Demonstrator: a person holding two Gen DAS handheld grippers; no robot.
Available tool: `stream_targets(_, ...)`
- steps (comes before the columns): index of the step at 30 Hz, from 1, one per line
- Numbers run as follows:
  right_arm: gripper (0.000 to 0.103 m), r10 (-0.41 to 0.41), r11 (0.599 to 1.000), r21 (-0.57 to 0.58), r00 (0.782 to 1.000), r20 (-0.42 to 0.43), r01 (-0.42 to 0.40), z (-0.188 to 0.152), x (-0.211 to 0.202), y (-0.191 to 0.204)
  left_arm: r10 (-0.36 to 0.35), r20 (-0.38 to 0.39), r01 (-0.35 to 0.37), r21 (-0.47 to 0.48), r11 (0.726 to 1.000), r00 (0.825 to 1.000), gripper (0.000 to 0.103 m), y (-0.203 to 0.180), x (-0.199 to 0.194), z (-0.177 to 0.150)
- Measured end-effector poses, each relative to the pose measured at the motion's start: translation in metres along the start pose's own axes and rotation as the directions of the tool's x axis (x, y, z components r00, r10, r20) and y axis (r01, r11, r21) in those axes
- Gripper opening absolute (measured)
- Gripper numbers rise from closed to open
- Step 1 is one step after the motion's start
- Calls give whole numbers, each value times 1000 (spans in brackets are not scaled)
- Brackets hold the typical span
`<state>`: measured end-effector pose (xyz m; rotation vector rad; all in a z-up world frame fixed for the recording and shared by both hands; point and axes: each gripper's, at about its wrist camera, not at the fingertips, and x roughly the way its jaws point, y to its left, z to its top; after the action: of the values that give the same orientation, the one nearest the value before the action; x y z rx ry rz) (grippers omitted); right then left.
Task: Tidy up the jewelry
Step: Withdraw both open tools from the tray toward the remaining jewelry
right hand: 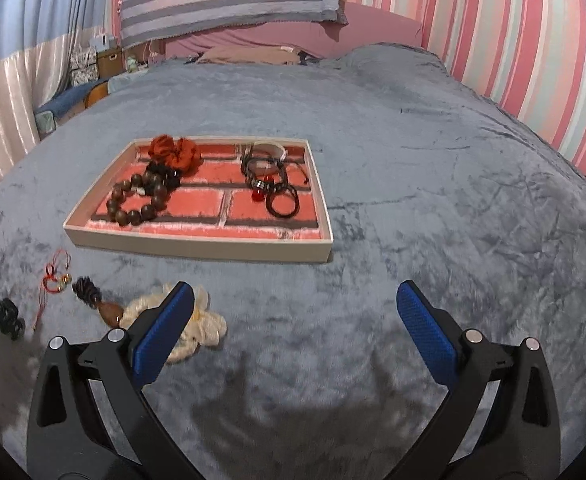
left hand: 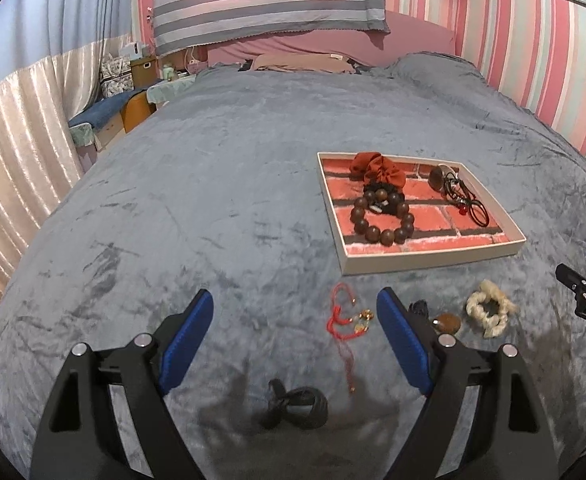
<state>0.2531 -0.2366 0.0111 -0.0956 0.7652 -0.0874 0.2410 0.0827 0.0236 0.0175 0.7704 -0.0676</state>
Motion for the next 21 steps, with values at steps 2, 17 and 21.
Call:
stream_targets(2,99,2,1000,-2,1000,-15,-2,-4,1,2,3,-2,-3,0,1000,1000,82,2,0,-4)
stream_targets(17,99,40,995,-90,998,-46,-44,-28,13,28,-50,-14,50,-1,999,999,82,-14,7,-17)
stream_targets(21,98,72,995,-68,995,-74,-77,-28,19,26,-67,-26,67,7,998,997,82,-20,12,-17)
